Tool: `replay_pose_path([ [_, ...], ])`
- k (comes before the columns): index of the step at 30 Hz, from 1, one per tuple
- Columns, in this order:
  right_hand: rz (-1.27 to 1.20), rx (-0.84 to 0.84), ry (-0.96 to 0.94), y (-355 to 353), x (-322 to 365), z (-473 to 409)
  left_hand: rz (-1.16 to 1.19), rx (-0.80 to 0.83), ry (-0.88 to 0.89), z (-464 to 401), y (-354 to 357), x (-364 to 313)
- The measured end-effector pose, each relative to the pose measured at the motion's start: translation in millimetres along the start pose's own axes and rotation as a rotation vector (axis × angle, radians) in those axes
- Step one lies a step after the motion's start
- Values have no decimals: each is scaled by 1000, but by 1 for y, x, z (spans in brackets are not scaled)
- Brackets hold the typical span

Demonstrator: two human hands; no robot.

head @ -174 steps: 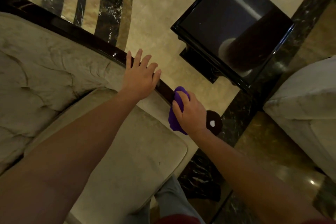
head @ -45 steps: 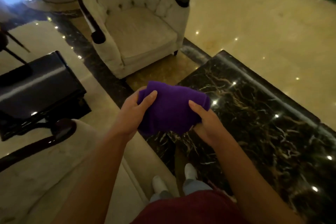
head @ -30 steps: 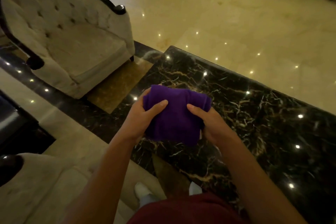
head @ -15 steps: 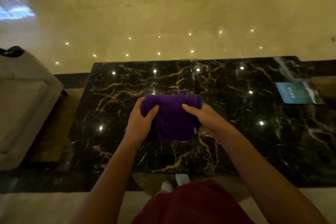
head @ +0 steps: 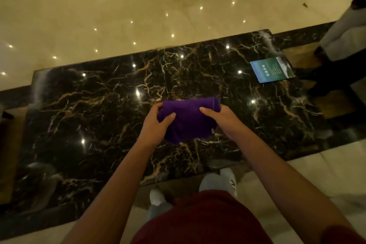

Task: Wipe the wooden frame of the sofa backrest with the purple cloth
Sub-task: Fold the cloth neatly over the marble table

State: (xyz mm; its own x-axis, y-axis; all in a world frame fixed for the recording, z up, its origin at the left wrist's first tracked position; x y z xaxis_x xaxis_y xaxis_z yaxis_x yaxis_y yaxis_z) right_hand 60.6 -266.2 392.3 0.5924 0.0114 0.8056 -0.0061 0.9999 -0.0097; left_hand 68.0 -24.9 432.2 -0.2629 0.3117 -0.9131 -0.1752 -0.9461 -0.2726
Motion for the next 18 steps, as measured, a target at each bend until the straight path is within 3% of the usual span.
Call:
replay_pose_path([
  [2, 16, 3, -6, -19, -8, -13, -10, -15, -23, -10, 17, 4],
  [13, 52, -11, 141, -242, -102, -106, 30, -155, -297, -75, 273, 53],
  [18, 46, -15, 219, -288, -156, -137, -12, -96, -427, -91, 333, 95],
])
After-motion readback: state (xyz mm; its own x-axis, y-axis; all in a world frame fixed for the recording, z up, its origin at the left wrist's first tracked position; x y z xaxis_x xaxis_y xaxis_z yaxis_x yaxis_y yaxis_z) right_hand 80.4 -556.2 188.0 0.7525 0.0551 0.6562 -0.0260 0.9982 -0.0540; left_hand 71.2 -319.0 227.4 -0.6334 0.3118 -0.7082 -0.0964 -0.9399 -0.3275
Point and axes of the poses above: each hand's wrist, its own z-axis away from the middle knuckle, its own y-axis out of the palm, x = y × z, the point moved 8 cm from there along -z, towards the middle knuckle, and after that the axes turned 3 degrees about y, right-handed, at the moved point
